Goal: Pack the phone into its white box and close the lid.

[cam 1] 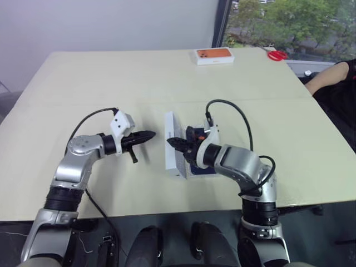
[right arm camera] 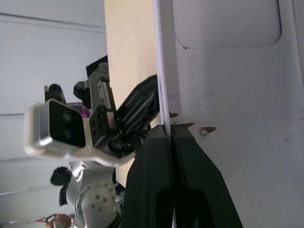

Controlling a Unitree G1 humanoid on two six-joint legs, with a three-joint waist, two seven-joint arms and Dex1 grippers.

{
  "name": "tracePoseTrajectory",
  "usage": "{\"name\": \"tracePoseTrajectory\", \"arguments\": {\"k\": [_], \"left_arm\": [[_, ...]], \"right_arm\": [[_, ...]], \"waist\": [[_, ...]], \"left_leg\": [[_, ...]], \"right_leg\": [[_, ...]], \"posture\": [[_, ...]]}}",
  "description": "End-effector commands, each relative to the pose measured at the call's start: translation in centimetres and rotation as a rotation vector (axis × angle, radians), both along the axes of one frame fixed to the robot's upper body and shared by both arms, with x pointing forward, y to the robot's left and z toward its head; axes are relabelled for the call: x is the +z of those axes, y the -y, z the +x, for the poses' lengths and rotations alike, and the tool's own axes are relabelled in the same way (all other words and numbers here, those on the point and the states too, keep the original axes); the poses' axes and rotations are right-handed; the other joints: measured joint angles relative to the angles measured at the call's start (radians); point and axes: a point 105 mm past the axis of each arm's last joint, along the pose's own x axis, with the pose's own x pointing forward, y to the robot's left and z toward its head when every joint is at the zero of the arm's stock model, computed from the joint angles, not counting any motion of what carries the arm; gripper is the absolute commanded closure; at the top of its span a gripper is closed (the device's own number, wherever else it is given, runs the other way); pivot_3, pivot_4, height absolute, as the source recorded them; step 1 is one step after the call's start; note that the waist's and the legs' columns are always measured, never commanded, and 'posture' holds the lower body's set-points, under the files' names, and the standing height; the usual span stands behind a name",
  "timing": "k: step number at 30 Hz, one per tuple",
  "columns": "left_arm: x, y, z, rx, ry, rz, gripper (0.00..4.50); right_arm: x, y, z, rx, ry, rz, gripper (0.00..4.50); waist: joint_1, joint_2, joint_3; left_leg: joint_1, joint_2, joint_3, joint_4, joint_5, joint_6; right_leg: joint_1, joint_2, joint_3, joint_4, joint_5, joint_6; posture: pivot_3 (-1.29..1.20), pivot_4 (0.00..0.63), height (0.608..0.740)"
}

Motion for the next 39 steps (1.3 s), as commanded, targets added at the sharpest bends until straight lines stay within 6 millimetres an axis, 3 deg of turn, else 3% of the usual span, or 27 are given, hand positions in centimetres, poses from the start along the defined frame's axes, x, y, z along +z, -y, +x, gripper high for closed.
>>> {"name": "tracePoseTrajectory", "arguments": {"k": [1,2,6,9,15,19,24,28,31,37,39], "left_arm": [[0.3,1.4,-1.1,-0.072,0.005,-0.007,4.5],[0.3,1.6,-1.2,-0.082,0.0,-0.008,4.5],[0.3,3.0,-2.0,-0.134,-0.013,-0.027,4.5],[0.2,4.7,-2.3,-0.171,-0.015,-0.047,4.5],[0.6,7.4,-2.7,-0.215,-0.013,-0.089,4.5],[0.5,8.0,-2.5,-0.208,-0.022,-0.102,4.5],[1.3,6.7,-1.8,-0.151,-0.034,-0.135,4.5],[2.1,3.8,-0.6,-0.038,-0.092,-0.143,4.5],[1.2,1.2,-0.4,0.039,-0.118,-0.03,4.5],[0.0,-0.7,-1.5,0.044,-0.158,0.084,4.5],[-0.5,-0.8,-2.4,0.006,-0.189,0.108,4.5]], "right_arm": [[1.3,0.7,0.1,-0.016,0.048,0.021,3.15],[1.4,0.8,0.1,-0.02,0.051,0.021,2.52],[2.3,1.8,0.5,-0.029,0.116,-0.021,0.69],[3.9,5.2,1.6,-0.047,0.267,-0.184,0.69],[4.8,10.5,3.2,-0.127,0.401,-0.42,0.69],[4.9,12.3,3.7,-0.15,0.455,-0.531,0.69],[4.3,12.8,3.4,-0.067,0.561,-0.754,0.69],[3.5,13.0,2.9,0.024,0.631,-0.912,0.69],[2.7,13.1,2.5,0.108,0.675,-1.018,1.47],[2.2,12.3,1.8,0.214,0.749,-1.064,4.46],[2.0,11.9,1.6,0.249,0.771,-1.094,4.46]], "waist": [[0.0,0.0,0.0],[0.0,0.0,0.0],[0.0,0.0,0.0],[0.008,0.001,0.001],[0.004,0.001,0.0],[0.003,0.001,0.0],[0.006,0.001,0.0],[0.005,0.001,0.0],[0.004,0.001,0.0],[0.008,0.001,0.0],[0.009,0.001,0.001]], "left_leg": [[0.0,0.0,0.0,0.0,0.0,0.0],[0.0,0.0,0.0,0.0,0.0,0.0],[0.0,0.0,0.0,0.0,0.0,0.0],[-0.001,-0.001,0.0,0.0,0.0,0.0],[-0.001,-0.001,0.001,0.001,-0.002,0.003],[0.0,0.001,0.001,0.001,-0.002,0.003],[0.0,0.001,0.001,0.0,-0.002,0.003],[0.0,0.001,0.0,0.001,-0.002,0.003],[0.0,0.001,0.0,0.0,-0.002,0.003],[0.0,0.001,0.001,0.0,-0.002,0.003],[-0.001,0.001,0.001,0.0,-0.002,0.003]], "right_leg": [[0.0,0.0,0.0,0.0,0.0,0.0],[0.0,0.0,0.0,0.0,0.0,0.0],[0.0,0.0,0.0,0.0,0.0,0.0],[0.0,-0.001,0.0,-0.001,0.0,0.0],[0.001,0.0,0.0,-0.003,0.0,0.0],[0.001,0.002,0.001,-0.001,0.0,0.0],[0.001,0.002,0.0,-0.002,0.0,0.0],[0.0,0.002,0.0,-0.002,0.0,0.0],[0.0,0.002,0.0,-0.002,0.0,0.0],[0.0,0.002,-0.001,-0.003,0.0,0.0],[0.0,0.001,-0.001,-0.003,0.0,0.0]], "posture": [[0.0,0.15,0.74],[0.0,0.15,0.74],[0.0,0.15,0.74],[0.0,0.15,0.74],[0.0,0.15,0.74],[0.0,0.15,0.74],[0.0,0.15,0.74],[0.0,0.15,0.74],[0.0,0.15,0.74],[0.0,0.15,0.74],[0.0,0.15,0.74]]}}
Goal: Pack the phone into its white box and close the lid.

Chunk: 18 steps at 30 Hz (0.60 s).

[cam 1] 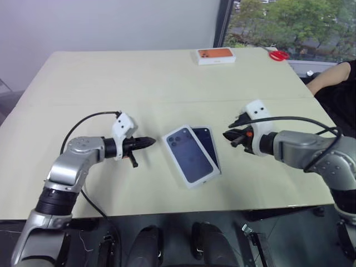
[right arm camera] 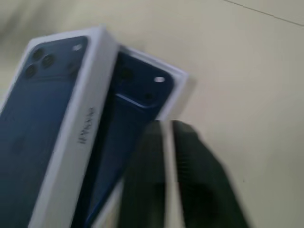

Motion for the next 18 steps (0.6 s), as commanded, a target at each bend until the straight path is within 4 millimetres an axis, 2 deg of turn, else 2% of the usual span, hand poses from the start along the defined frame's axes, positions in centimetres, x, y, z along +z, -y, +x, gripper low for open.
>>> {"name": "tracePoseTrajectory", "arguments": {"k": [1,3,6,8,12,18], "left_arm": [[0.2,0.4,-1.5,-0.092,-0.006,0.045,4.5],[-0.8,1.0,-2.2,-0.134,-0.026,0.096,4.5],[-2.3,3.0,-2.4,-0.172,-0.056,0.134,4.5],[-2.7,3.8,-2.4,-0.175,-0.069,0.135,4.5],[-2.8,5.1,-1.4,-0.143,-0.035,0.132,4.5],[-1.7,6.6,-0.1,-0.088,0.009,0.053,4.5]], "right_arm": [[0.4,-0.7,-0.4,0.058,0.059,-0.085,4.46],[0.0,-1.0,-0.5,0.084,0.067,-0.132,4.46],[-0.8,-1.6,-0.5,0.117,0.063,-0.175,4.46],[-1.1,-1.8,-0.4,0.12,0.062,-0.188,4.46],[-1.9,-2.4,-0.3,0.131,0.041,-0.193,4.46],[-2.1,-3.4,-0.5,0.16,0.03,-0.176,4.46]], "waist": [[-0.001,0.0,0.0],[-0.001,0.0,0.0],[0.003,0.0,0.0],[0.003,0.0,0.0],[0.001,0.0,0.0],[0.0,0.0,0.0]], "left_leg": [[0.0,0.0,0.0,0.0,0.0,0.0],[0.0,0.0,0.0,0.0,0.0,0.0],[0.0,-0.001,0.0,0.0,0.0,0.0],[0.0,-0.001,0.0,0.0,0.0,0.0],[0.0,-0.001,0.0,0.0,0.0,0.0],[0.0,-0.001,0.0,0.0,0.0,0.0]], "right_leg": [[0.0,0.0,0.0,0.0,0.0,0.0],[0.0,-0.001,0.0,0.0,0.0,0.0],[0.0,-0.001,0.0,0.0,0.0,0.0],[0.0,-0.001,0.0,0.0,0.0,0.0],[0.0,-0.001,0.0,0.0,0.0,0.0],[0.0,-0.001,0.0,0.0,0.0,0.0]], "posture": [[0.0,0.15,0.74],[0.0,0.15,0.74],[0.0,0.15,0.74],[0.0,0.15,0.74],[0.0,0.15,0.74],[0.0,0.15,0.74]]}}
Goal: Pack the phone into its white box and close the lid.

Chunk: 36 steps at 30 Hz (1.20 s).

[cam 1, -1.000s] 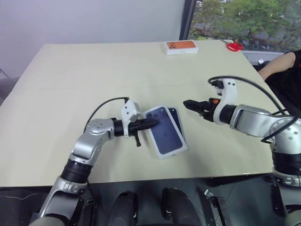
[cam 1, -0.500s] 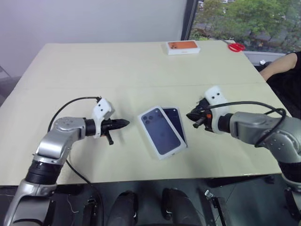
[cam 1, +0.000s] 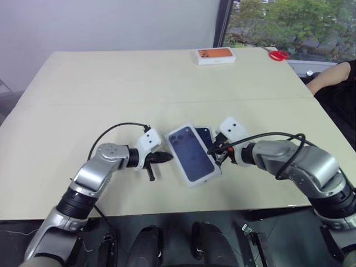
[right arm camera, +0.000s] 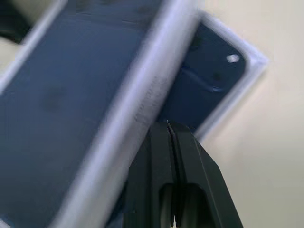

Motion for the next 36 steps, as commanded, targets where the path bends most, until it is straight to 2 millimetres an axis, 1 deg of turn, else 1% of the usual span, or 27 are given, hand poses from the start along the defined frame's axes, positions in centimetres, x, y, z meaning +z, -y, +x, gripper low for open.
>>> {"name": "tracePoseTrajectory", "arguments": {"k": [1,6,11,17,20,27,36], "left_arm": [[1.2,0.5,0.6,0.025,0.039,-0.039,4.5],[1.7,1.5,0.5,0.004,0.063,-0.078,4.5],[2.3,2.1,0.7,0.006,0.077,-0.111,4.5],[2.6,2.7,1.2,0.016,0.105,-0.126,4.5],[2.7,3.1,1.8,0.032,0.122,-0.132,4.5],[2.8,3.3,2.3,0.049,0.14,-0.135,4.5],[2.7,3.7,2.0,0.021,0.139,-0.129,4.5]], "right_arm": [[1.3,-0.5,0.0,0.022,0.051,0.005,4.46],[1.3,-0.4,0.1,0.02,0.052,0.002,4.46],[1.5,-0.2,0.3,0.01,0.059,0.0,4.46],[1.7,0.1,0.4,-0.002,0.065,-0.001,4.46],[1.5,0.4,0.3,-0.015,0.059,-0.006,4.46],[1.3,0.6,0.2,-0.024,0.053,-0.009,4.46],[1.3,0.8,0.3,-0.039,0.055,-0.01,4.46]], "waist": [[0.0,0.0,0.0],[-0.001,0.0,0.0],[0.0,0.0,0.0],[0.0,0.0,0.0],[0.0,0.0,0.0],[0.0,0.0,0.0],[-0.001,0.0,0.0]], "left_leg": [[0.0,0.0,0.0,0.0,0.0,0.0],[0.0,0.0,0.0,0.0,0.0,0.0],[0.0,0.0,0.0,0.0,0.0,0.0],[0.0,0.0,0.0,0.0,0.0,0.0],[0.0,0.0,0.0,0.0,0.0,0.0],[0.0,0.0,0.0,0.0,0.0,0.0],[0.0,0.0,0.0,0.0,0.0,0.0]], "right_leg": [[0.0,0.0,0.0,0.0,0.0,0.0],[0.0,0.0,0.0,0.0,0.0,0.0],[0.0,0.0,0.0,0.0,0.0,0.0],[0.0,0.0,0.0,0.0,0.0,0.0],[0.0,0.0,0.0,0.0,0.0,0.0],[0.0,0.0,0.0,0.001,0.0,0.0],[0.0,0.0,0.0,0.001,0.0,0.0]], "posture": [[0.0,0.15,0.74],[0.0,0.15,0.74],[0.0,0.15,0.74],[0.0,0.15,0.74],[0.0,0.15,0.74],[0.0,0.15,0.74],[0.0,0.15,0.74]]}}
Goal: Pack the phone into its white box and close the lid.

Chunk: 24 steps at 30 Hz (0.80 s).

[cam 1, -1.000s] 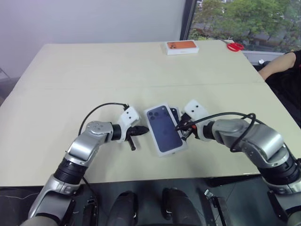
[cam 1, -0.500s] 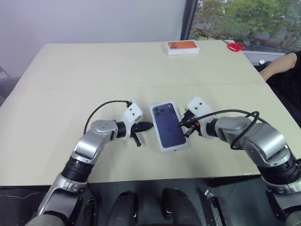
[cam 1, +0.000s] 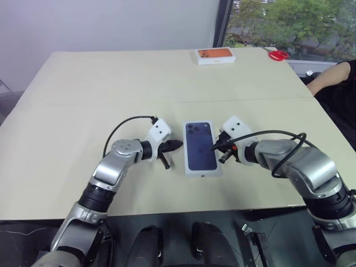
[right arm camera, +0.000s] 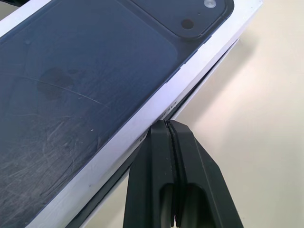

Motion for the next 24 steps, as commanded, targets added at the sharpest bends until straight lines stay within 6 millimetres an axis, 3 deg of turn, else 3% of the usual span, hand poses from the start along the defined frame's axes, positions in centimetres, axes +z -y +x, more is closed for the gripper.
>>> {"name": "tracePoseTrajectory", "arguments": {"k": [1,24], "left_arm": [[1.7,1.4,-0.3,-0.066,0.06,-0.027,4.5],[1.4,1.7,-0.3,-0.069,0.048,-0.02,4.5]], "right_arm": [[1.5,-0.7,-0.2,0.033,0.061,0.025,4.46],[0.7,0.0,-0.1,-0.014,0.042,0.028,4.46]], "waist": [[0.0,0.0,0.0],[0.0,0.0,0.0]], "left_leg": [[0.0,0.0,0.0,0.0,0.0,0.0],[0.0,0.0,0.0,0.0,0.0,0.0]], "right_leg": [[0.0,0.0,0.0,0.0,0.0,0.0],[0.0,0.0,0.0,0.0,0.0,0.0]], "posture": [[0.0,0.15,0.74],[0.0,0.15,0.74]]}}
